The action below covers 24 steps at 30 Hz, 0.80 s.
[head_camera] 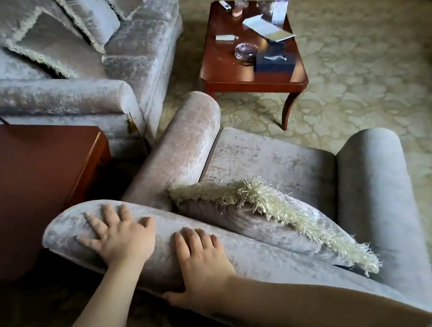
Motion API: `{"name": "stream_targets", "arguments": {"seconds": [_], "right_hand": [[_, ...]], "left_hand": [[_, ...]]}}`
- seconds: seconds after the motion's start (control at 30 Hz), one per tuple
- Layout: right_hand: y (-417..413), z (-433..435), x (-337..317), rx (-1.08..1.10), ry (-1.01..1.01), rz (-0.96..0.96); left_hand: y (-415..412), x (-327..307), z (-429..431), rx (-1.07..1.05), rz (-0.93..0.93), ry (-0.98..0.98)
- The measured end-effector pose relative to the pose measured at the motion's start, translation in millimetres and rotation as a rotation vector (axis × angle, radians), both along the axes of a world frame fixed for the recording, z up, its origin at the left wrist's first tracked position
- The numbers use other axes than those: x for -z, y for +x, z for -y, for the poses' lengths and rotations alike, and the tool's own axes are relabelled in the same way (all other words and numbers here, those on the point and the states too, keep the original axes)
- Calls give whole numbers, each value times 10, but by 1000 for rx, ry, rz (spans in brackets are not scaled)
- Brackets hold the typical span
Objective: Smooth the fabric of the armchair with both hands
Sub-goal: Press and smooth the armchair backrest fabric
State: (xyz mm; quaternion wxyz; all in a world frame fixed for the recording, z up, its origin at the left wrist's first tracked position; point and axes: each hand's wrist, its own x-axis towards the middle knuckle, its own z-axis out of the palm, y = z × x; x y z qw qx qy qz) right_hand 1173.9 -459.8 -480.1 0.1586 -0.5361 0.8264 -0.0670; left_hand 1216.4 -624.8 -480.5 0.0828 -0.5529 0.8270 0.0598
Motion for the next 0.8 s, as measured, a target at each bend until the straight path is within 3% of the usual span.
{"name": "stream_targets", "arguments": {"seconds": [0.37,0.6,0.8], "right_hand": [[106,-28,-57,165,-145,7],[131,-15,13,177,-167,20],[-30,29,11,139,-150,50]], "left_hand": [[62,-123,3,247,37,-3],[87,-35,32,233,21,-16],[-105,-57,125,296,117,-40]]}}
